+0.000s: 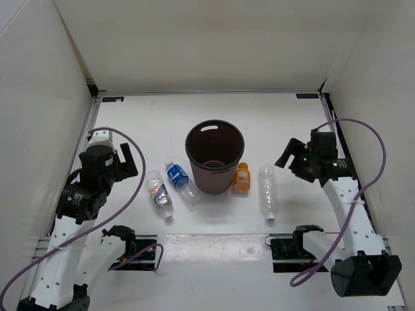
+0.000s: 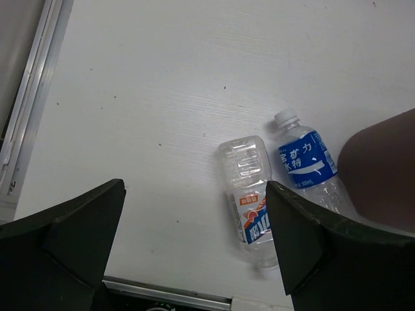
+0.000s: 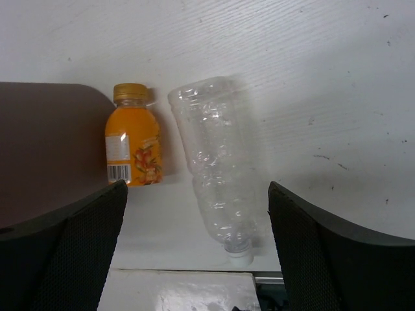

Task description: Put the plastic bottles in the bin

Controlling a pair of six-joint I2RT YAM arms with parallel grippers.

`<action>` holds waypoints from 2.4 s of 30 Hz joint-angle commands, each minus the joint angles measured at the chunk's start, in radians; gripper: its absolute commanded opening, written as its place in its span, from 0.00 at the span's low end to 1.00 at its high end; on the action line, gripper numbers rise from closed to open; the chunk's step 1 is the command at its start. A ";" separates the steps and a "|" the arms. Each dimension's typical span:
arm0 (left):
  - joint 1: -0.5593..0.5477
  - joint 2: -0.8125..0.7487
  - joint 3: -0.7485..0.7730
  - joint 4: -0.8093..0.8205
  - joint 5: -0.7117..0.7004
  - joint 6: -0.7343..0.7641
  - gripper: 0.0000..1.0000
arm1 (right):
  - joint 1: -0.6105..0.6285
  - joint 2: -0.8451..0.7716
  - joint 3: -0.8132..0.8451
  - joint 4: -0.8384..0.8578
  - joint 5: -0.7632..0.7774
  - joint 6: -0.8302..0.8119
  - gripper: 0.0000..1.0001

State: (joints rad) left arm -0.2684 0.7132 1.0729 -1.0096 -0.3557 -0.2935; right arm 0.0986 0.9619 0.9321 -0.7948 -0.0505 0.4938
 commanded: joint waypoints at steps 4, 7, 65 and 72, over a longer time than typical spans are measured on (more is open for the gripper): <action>-0.003 -0.081 0.006 -0.055 -0.039 -0.061 1.00 | -0.045 0.003 -0.062 0.037 -0.057 -0.008 0.90; -0.003 -0.083 0.005 -0.049 -0.031 -0.053 1.00 | -0.013 0.044 -0.097 0.096 -0.083 -0.006 0.90; -0.005 -0.078 0.001 -0.057 0.009 -0.047 1.00 | 0.158 0.559 0.223 -0.158 0.107 0.008 0.00; -0.002 -0.067 0.004 -0.053 0.021 -0.042 1.00 | 0.156 0.290 0.525 -0.274 0.244 0.014 0.00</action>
State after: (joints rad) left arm -0.2687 0.6369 1.0725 -1.0691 -0.3511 -0.3405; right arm 0.2634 1.3312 1.3392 -1.0080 0.1371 0.5129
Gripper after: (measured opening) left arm 1.000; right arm 0.578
